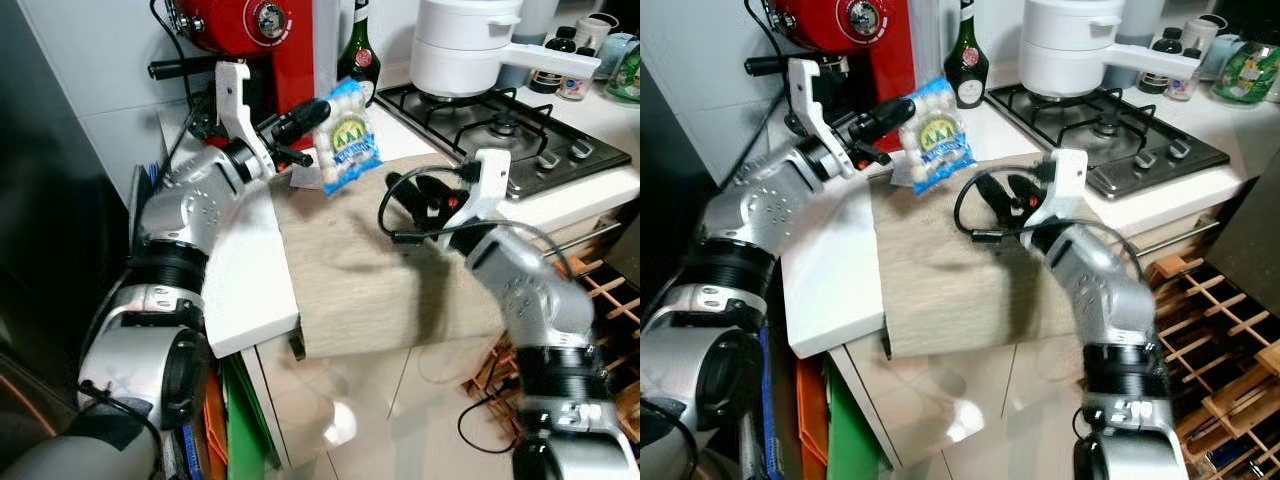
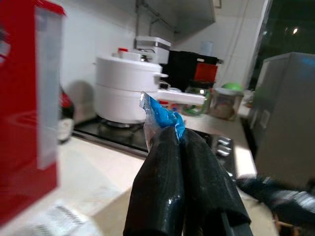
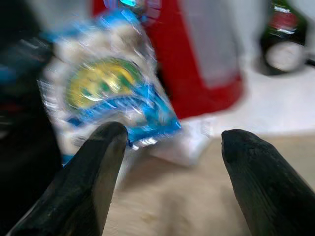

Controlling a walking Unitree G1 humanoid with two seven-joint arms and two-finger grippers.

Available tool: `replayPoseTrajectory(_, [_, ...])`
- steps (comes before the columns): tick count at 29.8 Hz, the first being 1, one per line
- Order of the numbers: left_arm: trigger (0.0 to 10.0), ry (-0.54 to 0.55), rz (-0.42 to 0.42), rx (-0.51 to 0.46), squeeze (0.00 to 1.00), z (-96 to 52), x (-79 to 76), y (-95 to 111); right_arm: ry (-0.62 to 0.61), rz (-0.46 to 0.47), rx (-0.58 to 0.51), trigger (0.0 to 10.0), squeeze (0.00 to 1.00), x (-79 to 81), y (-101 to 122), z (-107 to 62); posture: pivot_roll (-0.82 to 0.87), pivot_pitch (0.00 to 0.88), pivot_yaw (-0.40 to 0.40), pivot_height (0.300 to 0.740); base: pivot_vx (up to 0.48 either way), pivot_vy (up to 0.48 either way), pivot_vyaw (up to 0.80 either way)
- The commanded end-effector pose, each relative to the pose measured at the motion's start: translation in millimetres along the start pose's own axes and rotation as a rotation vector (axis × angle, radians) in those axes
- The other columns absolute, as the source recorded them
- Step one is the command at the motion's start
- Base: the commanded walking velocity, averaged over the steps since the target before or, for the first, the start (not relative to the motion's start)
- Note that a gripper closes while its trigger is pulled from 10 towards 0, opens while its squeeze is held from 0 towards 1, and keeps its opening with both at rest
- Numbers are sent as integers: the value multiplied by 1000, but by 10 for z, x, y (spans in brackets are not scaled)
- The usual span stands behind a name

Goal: Restocking fridge

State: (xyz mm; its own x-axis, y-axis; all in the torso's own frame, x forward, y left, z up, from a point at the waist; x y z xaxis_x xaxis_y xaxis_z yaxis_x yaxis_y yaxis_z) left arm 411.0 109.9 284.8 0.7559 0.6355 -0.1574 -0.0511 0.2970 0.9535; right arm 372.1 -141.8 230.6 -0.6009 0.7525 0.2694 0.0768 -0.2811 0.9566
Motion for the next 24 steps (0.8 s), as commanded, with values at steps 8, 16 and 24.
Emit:
replayPoseTrajectory(8, [0, -28, 108, 17, 0, -107, 44, 122, 226, -124, 133, 10000, 1000, 30, 89, -172, -146, 0, 30, 740, 0, 0, 0])
replayPoseTrajectory(16, [0, -209, 128, 37, 0, -184, -94, 127, 290, -252, 250, 10000, 1000, -112, 120, -157, -147, 0, 39, 740, 0, 0, 0])
replayPoseTrajectory(24, [0, -334, 198, 76, 0, -329, -204, 187, 372, -318, 276, 10000, 0, -101, 274, -54, -134, 0, 29, 740, 0, 0, 0])
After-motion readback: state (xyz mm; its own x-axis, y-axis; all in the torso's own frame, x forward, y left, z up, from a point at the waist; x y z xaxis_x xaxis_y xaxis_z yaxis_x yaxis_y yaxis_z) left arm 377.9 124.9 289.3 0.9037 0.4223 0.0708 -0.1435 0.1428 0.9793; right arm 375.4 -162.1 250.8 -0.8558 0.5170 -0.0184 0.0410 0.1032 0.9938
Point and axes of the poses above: a point about 5 cm out from each wrist's last joint towards the gripper, its own z axis pointing out of the wrist towards the gripper, its own y axis along the axis of the wrist's last joint, x = y × z, the point moved 3 cm from there along z, pointing out of the wrist towards the gripper, and after that the axes turned 3 degrees about -z, right-handed, at the moved point
